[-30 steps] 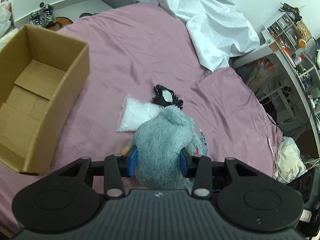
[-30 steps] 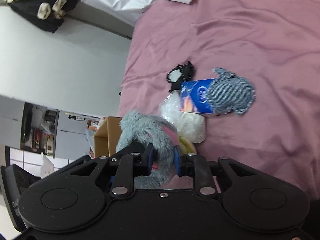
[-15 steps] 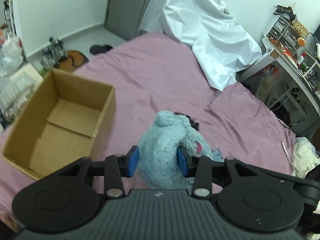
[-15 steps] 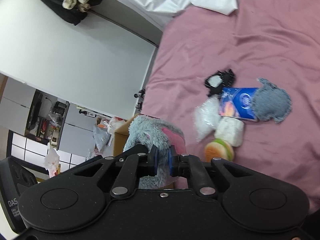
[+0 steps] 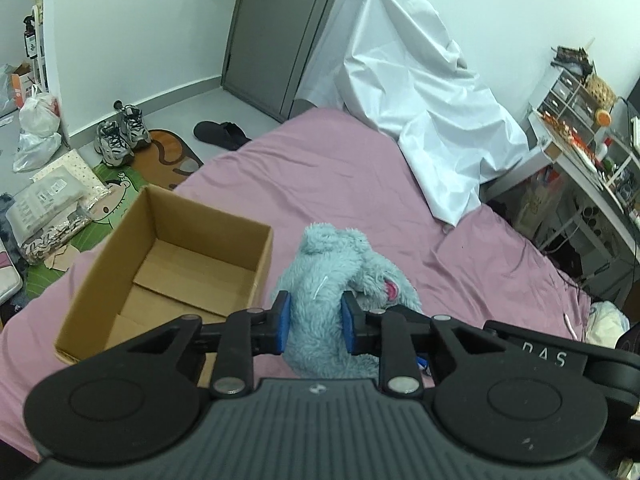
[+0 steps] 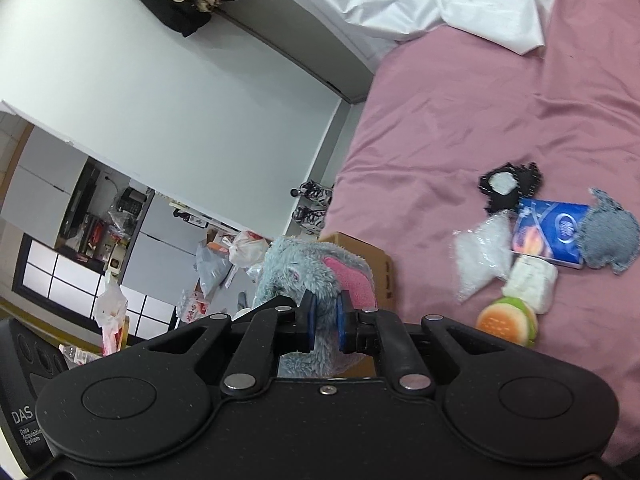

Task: Organize soft objects
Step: 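Lift the grey plush mouse with the right tool and carry it over the box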

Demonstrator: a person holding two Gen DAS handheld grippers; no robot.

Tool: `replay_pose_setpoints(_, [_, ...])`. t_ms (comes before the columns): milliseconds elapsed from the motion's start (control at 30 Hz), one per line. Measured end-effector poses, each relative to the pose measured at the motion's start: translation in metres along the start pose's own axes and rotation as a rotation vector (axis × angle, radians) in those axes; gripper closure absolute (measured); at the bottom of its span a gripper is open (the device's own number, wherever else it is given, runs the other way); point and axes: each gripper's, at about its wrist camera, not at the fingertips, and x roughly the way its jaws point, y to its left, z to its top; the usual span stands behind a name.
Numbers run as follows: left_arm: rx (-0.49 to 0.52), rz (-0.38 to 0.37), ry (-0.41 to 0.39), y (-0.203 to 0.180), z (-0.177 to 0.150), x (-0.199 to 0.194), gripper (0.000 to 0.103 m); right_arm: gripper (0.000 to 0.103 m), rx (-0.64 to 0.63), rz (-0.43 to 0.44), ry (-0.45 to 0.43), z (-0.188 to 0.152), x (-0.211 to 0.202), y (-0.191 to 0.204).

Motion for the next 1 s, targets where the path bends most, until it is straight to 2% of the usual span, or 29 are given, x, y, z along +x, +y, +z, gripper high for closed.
replay_pose_setpoints(400, [-0.043, -0.015, -0.047, 0.036, 0.025, -0.004, 0.08, 0.093, -0.065, 0.018, -0.007, 0.006, 0.028, 0.037])
replay_pose_setpoints(1000, [-0.121, -0.007, -0.017, 0.094, 0.046, 0.034, 0.081, 0.089, -0.06, -0.002, 0.032, 0.008, 0.086, 0.052])
